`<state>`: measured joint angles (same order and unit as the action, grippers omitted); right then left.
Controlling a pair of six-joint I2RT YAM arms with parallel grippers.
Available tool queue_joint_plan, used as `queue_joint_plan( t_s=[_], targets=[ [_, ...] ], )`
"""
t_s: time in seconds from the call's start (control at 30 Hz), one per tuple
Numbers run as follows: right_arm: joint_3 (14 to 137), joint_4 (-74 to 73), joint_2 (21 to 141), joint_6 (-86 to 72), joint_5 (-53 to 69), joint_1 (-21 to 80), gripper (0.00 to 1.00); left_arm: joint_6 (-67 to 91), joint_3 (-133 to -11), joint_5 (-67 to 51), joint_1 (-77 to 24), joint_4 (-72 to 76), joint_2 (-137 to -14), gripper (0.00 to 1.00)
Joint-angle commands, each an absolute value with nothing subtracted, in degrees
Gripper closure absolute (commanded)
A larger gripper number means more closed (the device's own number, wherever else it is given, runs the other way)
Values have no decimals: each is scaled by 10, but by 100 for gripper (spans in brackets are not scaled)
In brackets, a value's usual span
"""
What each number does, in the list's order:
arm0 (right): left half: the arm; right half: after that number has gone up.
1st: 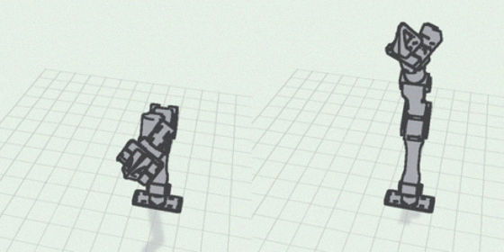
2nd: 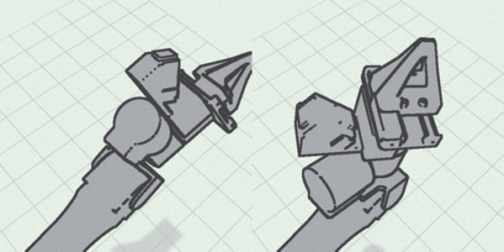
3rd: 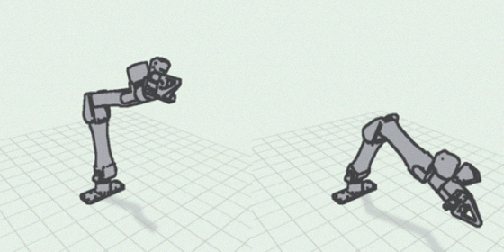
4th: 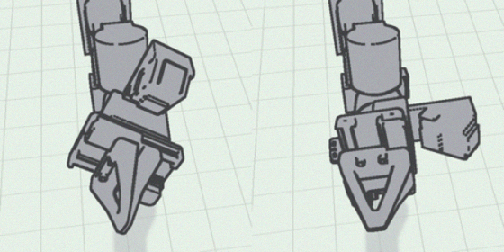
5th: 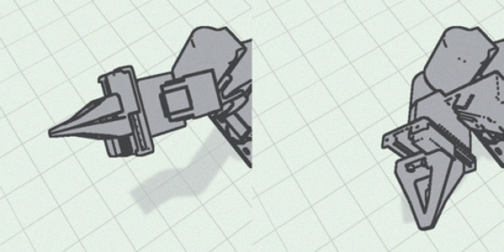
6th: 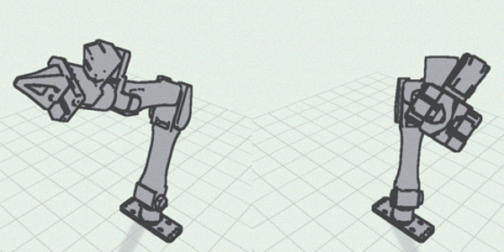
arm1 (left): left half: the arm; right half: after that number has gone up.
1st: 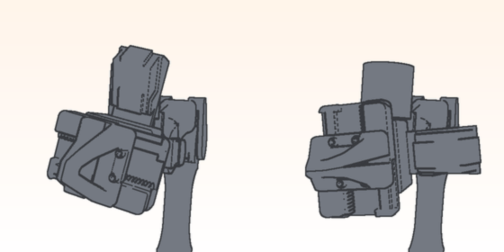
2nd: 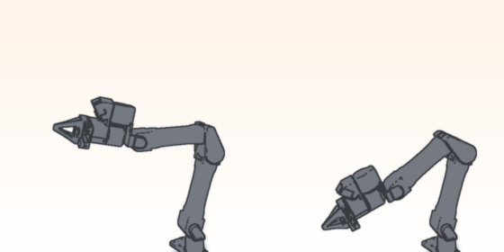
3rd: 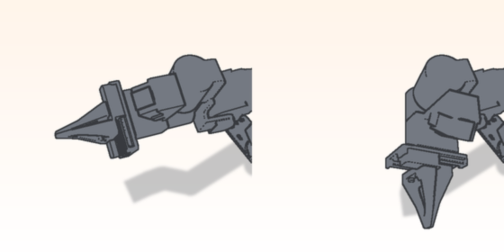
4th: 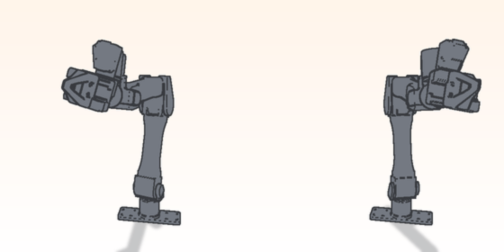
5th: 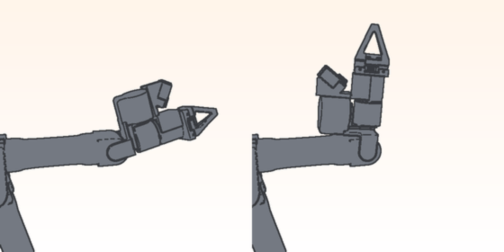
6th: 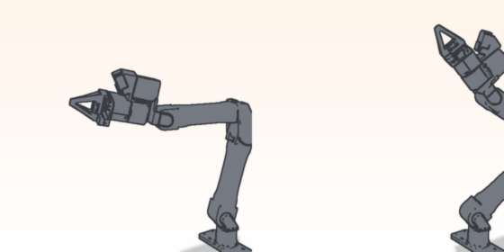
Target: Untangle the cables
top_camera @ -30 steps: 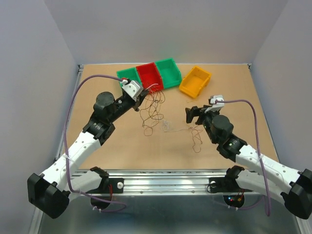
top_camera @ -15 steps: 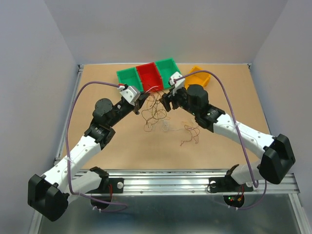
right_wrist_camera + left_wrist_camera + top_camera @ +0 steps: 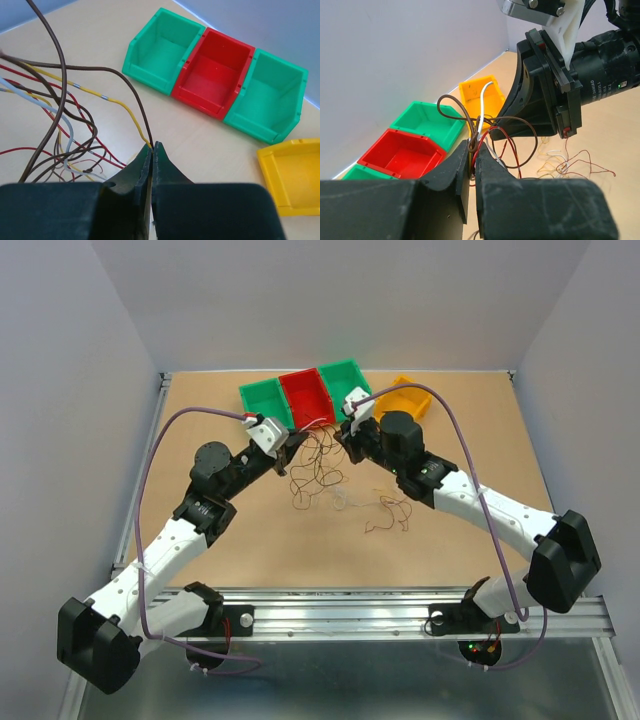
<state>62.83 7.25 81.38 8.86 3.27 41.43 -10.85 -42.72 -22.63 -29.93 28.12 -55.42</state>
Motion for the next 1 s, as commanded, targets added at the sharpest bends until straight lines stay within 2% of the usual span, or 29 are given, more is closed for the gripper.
queue_joint_plan(
  t_s=[0.0,0.07,0.1,0.17,0.2,0.4,0.73,0.97],
  targets=[
    [604,120,782,58,29,410,100,-127,-424,-257,-302,327,-546,91],
    [592,122,766,47,-17,411,100,-144,-418,-284,-302,328,-540,71],
    [581,125,747,34,-47,410,99,-153,-411,-294,-302,330,-535,52],
    [567,128,727,18,-66,411,99,-149,-404,-308,-302,337,-533,23],
    [554,129,704,11,-82,410,100,-143,-405,-305,-302,341,-536,13],
    [517,130,651,-30,-107,410,100,-129,-419,-279,-302,328,-547,6],
    [515,129,669,-32,16,410,99,-143,-427,-391,-302,318,-570,6],
    [520,129,679,-33,22,411,99,-153,-451,-427,-302,287,-607,23]
  ],
)
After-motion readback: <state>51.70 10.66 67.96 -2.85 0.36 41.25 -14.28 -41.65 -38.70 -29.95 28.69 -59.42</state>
